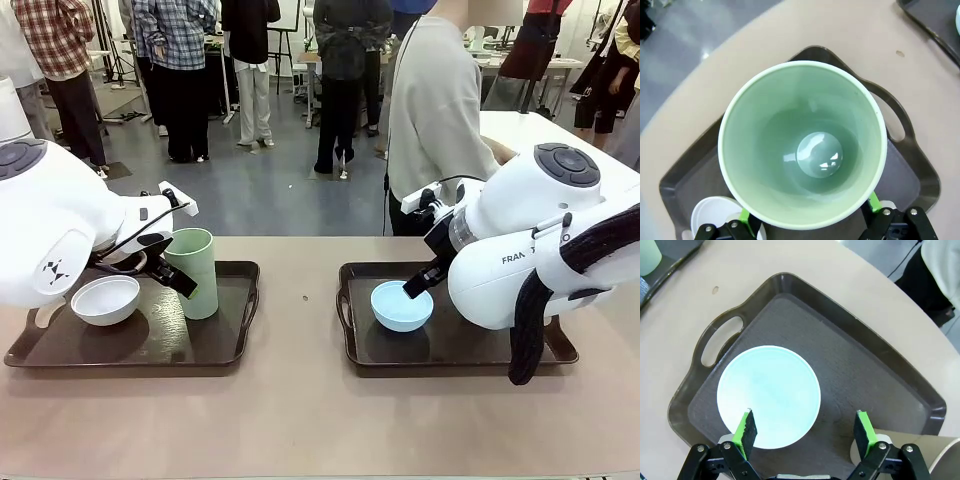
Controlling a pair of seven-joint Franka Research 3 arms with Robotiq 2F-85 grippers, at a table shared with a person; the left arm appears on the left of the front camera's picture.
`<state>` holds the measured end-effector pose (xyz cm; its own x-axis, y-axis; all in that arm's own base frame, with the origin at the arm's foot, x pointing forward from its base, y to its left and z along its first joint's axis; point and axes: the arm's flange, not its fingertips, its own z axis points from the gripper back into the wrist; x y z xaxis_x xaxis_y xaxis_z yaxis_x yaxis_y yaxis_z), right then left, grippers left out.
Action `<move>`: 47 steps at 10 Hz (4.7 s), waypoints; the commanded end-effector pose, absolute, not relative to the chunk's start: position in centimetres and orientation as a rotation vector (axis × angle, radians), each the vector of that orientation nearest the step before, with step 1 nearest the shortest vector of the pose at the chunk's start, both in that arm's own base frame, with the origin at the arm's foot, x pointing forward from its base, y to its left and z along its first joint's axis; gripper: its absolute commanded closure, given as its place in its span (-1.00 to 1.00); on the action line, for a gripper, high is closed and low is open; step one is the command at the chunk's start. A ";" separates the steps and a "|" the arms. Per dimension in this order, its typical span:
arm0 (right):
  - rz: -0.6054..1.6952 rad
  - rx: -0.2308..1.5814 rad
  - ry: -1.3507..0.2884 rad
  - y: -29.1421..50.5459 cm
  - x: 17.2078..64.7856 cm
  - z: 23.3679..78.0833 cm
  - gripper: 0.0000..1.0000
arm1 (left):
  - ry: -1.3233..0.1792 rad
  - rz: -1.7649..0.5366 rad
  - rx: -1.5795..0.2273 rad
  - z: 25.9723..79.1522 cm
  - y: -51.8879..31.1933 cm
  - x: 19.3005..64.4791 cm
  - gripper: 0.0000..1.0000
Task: Set up a tray with a mat and arrange the tableware.
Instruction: Pick up the Picnic Bowl and Reusable plastic cup from the Handle tray in front of the human's position and hold them in the air.
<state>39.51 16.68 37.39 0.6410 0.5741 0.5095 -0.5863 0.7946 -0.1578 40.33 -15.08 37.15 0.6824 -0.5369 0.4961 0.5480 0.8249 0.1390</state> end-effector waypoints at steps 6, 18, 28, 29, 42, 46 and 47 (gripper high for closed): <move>0.661 0.023 -0.573 16.7 39.5 37.4 -1.00 | -0.550 -0.608 -0.021 37.1 -15.1 40.3 -1.00; 0.145 0.008 -0.160 14.6 16.6 39.2 -1.00 | -0.292 -0.509 -0.128 42.2 -5.7 21.2 -1.00; 0.014 0.470 -0.314 4.6 23.3 51.1 -1.00 | -0.214 -0.342 -0.527 51.6 -3.5 34.2 -1.00; -0.030 0.564 -0.332 1.1 22.0 51.0 -1.00 | -0.188 -0.328 -0.658 51.2 -1.9 34.3 -1.00; -0.255 0.903 -0.301 -13.0 17.1 44.7 -1.00 | -0.157 0.069 -0.960 48.7 15.5 33.7 -1.00; -0.266 0.892 -0.271 -12.6 18.0 44.5 -1.00 | -0.165 0.106 -0.926 48.9 16.0 32.8 -1.00; -0.268 0.890 -0.266 -12.6 18.0 44.5 -1.00 | -0.160 0.108 -0.920 48.7 15.9 32.4 -1.00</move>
<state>19.40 -16.50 48.70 0.9387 -0.3275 0.1078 0.1251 0.6150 0.7785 33.17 16.35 48.89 0.9827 0.1548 0.1016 -0.0093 0.5892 -0.8080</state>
